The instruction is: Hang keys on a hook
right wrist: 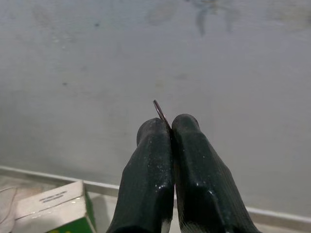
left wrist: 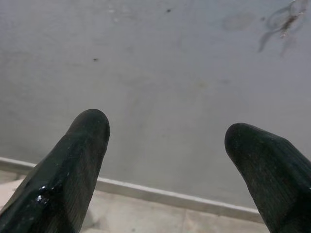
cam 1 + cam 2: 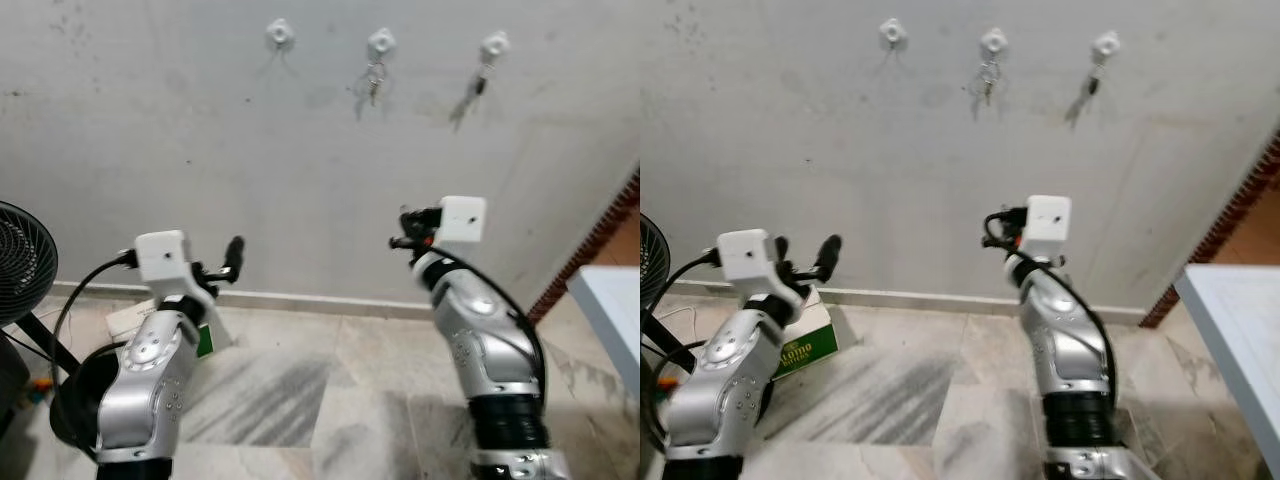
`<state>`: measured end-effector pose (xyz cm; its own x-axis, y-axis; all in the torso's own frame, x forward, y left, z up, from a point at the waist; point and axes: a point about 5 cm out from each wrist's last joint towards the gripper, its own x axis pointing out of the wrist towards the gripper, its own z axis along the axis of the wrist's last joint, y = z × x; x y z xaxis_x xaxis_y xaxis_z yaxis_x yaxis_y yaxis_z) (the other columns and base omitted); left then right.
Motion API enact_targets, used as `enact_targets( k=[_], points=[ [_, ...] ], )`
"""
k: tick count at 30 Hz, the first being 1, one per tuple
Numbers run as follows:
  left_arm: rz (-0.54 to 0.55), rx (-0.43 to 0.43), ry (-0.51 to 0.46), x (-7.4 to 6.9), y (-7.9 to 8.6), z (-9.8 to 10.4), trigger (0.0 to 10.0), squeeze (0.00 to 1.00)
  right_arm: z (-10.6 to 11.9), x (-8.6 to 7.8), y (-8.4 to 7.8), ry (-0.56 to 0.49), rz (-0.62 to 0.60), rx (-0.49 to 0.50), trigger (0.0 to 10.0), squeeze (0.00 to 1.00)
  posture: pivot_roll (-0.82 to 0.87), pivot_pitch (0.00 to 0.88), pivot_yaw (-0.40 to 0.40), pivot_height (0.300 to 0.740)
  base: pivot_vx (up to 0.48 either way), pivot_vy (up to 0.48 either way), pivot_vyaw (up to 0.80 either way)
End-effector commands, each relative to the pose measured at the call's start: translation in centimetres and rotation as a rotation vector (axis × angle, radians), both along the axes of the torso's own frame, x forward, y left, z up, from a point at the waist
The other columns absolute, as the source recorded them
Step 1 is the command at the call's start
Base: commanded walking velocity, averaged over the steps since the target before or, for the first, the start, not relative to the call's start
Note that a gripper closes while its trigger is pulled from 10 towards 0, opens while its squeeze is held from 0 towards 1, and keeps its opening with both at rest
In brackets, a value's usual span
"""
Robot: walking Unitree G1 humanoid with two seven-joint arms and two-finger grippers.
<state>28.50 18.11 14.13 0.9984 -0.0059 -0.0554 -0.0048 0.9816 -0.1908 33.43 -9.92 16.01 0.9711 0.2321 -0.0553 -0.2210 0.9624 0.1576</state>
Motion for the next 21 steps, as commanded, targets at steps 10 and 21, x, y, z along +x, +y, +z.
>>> enact_targets(
  k=[10, 21],
  points=[
    [-0.034, -0.015, 0.009, -0.23, -1.07, 0.01, 10.0, 0.0, -0.27, -0.06, -1.47, 0.002, -0.043, -0.023, 10.0, 0.0, 0.12, 0.029, -0.024, 0.74, 0.39, 0.0, 0.0],
    [-0.032, -0.022, 0.022, -0.38, -1.15, -0.16, 10.0, 0.0, -0.43, 0.09, -1.55, 0.011, -0.044, -0.032, 10.0, 0.0, 0.13, 0.036, -0.026, 0.74, 0.303, 0.342, 0.0]
  ],
)
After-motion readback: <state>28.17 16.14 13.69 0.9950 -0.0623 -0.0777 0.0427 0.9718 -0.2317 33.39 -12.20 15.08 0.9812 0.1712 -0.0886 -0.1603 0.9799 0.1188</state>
